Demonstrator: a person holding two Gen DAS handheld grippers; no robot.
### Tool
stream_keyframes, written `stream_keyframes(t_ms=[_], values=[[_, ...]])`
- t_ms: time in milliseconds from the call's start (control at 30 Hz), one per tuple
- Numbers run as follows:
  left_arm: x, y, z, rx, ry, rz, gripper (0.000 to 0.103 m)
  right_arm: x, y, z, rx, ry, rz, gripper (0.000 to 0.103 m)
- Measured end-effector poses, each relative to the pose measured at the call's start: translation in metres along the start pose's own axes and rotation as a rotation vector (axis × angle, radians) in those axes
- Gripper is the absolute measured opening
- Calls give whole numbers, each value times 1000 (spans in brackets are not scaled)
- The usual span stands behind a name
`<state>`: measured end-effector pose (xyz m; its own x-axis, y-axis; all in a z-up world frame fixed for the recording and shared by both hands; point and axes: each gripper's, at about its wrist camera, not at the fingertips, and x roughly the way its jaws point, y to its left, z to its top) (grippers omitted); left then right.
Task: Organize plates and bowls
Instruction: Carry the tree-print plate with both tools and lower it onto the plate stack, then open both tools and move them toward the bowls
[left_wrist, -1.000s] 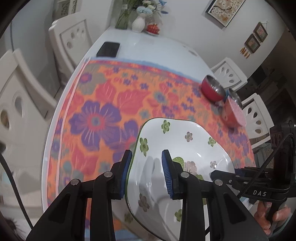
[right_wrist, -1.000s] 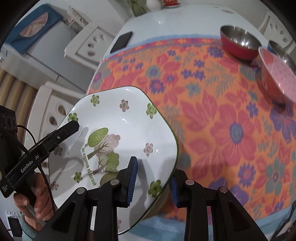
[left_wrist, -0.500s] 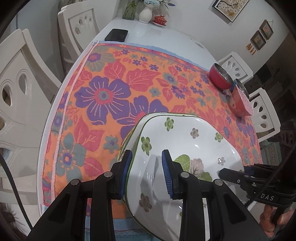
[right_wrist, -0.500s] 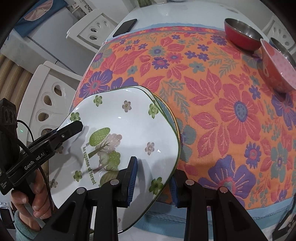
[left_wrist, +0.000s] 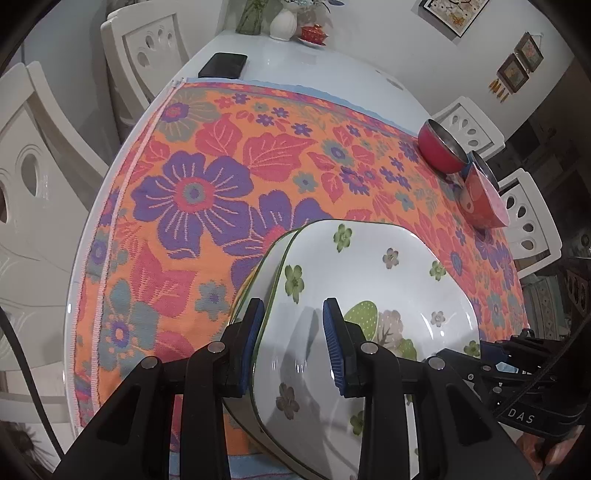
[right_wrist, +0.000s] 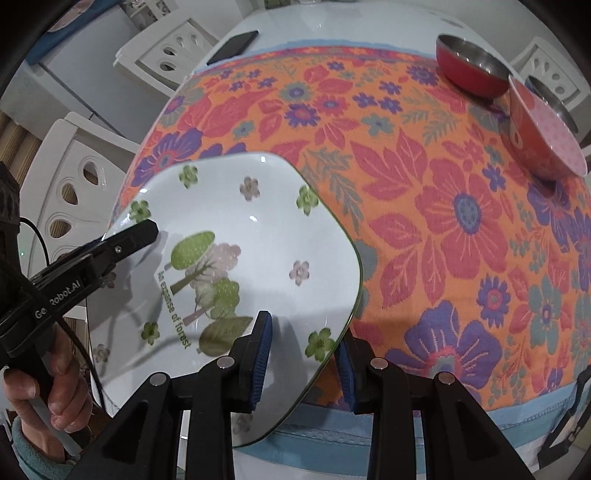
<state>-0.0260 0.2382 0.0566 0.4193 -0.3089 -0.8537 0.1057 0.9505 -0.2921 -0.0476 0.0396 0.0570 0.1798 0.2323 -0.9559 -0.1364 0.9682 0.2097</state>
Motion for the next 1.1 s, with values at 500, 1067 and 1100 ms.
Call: stream_keyframes(t_ms=[500, 1067, 1100], values=[[-20, 4, 5, 24, -31, 65, 42, -22, 10, -2, -74, -79, -68, 32], [-47, -17, 41, 97, -123, 5, 42, -62, 15, 8, -51, -202, -78, 32], [-47, -21, 45, 104, -128, -4, 42, -65, 14, 8, -47, -208, -82, 32]])
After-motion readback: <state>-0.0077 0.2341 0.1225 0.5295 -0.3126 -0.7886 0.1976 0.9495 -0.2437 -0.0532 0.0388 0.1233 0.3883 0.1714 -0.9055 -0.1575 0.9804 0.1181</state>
